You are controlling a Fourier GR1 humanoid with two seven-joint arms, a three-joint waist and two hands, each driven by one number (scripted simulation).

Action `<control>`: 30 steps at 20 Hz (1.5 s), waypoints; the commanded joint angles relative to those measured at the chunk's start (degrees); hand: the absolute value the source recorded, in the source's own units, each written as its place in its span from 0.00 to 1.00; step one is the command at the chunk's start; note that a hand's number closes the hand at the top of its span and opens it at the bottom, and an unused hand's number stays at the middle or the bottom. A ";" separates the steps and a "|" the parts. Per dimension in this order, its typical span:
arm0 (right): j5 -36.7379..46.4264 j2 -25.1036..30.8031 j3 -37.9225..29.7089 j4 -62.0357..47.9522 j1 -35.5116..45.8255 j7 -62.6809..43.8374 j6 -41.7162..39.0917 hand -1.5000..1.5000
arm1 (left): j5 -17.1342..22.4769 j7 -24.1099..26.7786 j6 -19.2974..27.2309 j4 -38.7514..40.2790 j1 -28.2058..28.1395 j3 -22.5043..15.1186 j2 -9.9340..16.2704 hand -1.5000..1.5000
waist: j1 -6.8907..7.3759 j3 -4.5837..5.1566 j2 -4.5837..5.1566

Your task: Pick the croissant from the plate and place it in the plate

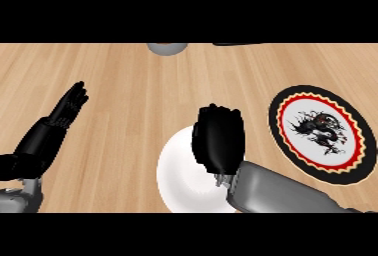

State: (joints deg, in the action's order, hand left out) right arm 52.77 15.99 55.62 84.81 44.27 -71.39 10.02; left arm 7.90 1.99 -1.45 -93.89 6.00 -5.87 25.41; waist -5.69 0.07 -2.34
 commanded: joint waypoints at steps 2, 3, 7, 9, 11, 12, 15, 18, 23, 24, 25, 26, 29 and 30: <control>6.13 4.58 -4.45 9.83 -5.28 -13.83 -5.31 1.00 | -0.99 0.37 0.62 0.26 0.97 -0.15 -0.66 0.50 | 0.07 -0.01 0.64; 6.56 5.72 -6.46 10.91 -6.69 -13.83 -5.22 1.00 | 0.35 0.84 -1.01 -0.20 -0.57 -0.11 -0.30 0.50 | 0.87 -0.01 0.79; 8.43 10.45 -12.64 14.64 -12.64 -10.45 -4.82 1.00 | -0.25 0.45 -0.95 -1.74 0.36 -0.38 -0.55 0.50 | 2.72 -0.07 1.59; 9.52 11.31 -16.22 18.22 -14.41 -9.39 -4.93 1.00 | 0.11 0.75 -1.72 -1.18 0.79 -0.17 -0.57 0.50 | 3.04 -0.05 1.72; 9.63 12.19 -19.79 19.42 -17.38 -6.67 -3.24 1.00 | 0.49 0.91 -2.87 -0.84 2.03 1.29 0.81 0.50 | 3.77 -0.07 1.96; 12.33 11.02 -19.95 19.32 -18.54 -6.88 -1.98 1.00 | -0.86 -1.42 -1.25 -0.98 4.05 -0.73 -1.15 0.50 | 3.72 -0.09 2.03; 10.45 16.73 -28.06 18.72 -23.39 0.61 1.05 1.00 | 0.00 -2.25 -2.28 -2.66 2.67 -0.96 -1.31 0.50 | 4.36 -0.13 2.13; 11.88 17.04 -31.39 20.20 -28.35 3.23 2.14 1.00 | -1.26 3.93 -3.73 1.11 0.33 -0.06 -1.44 0.50 | 4.77 -0.06 2.24; 9.20 18.42 -37.68 10.86 -33.50 13.62 6.10 1.00 | -1.49 -0.97 -3.72 3.84 7.66 0.66 -2.83 0.50 | 4.84 -0.10 2.49; 5.59 17.30 -39.45 10.66 -32.99 14.16 3.78 1.00 | -2.12 -3.31 -2.13 -3.56 3.43 -0.75 -3.66 0.50 | 5.59 -0.11 2.31; 5.60 15.06 -39.91 7.56 -34.58 15.41 9.29 1.00 | -2.59 -3.95 -2.13 -0.15 7.08 -0.73 -4.03 0.50 | 5.29 -0.13 2.46; 1.79 14.65 -42.03 4.28 -33.46 16.68 8.30 1.00 | -0.87 -0.20 -4.94 -2.71 2.08 0.66 -1.68 0.50 | 6.12 -0.13 2.46; -1.89 13.06 -45.49 -2.89 -33.59 18.39 8.88 0.00 | -2.67 2.04 -3.99 2.03 4.63 0.17 -3.77 0.50 | 5.82 -0.12 2.69; -4.46 13.52 -47.37 -5.10 -32.09 20.32 7.57 0.00 | -1.41 -1.15 -4.16 1.05 6.26 1.25 -3.38 0.50 | 5.95 -0.13 2.60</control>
State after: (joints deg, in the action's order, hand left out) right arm 53.78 30.85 12.69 87.38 11.70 -54.29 16.42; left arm 6.18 0.93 -4.99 -94.10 10.70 -5.78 22.16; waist -0.05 -0.06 0.17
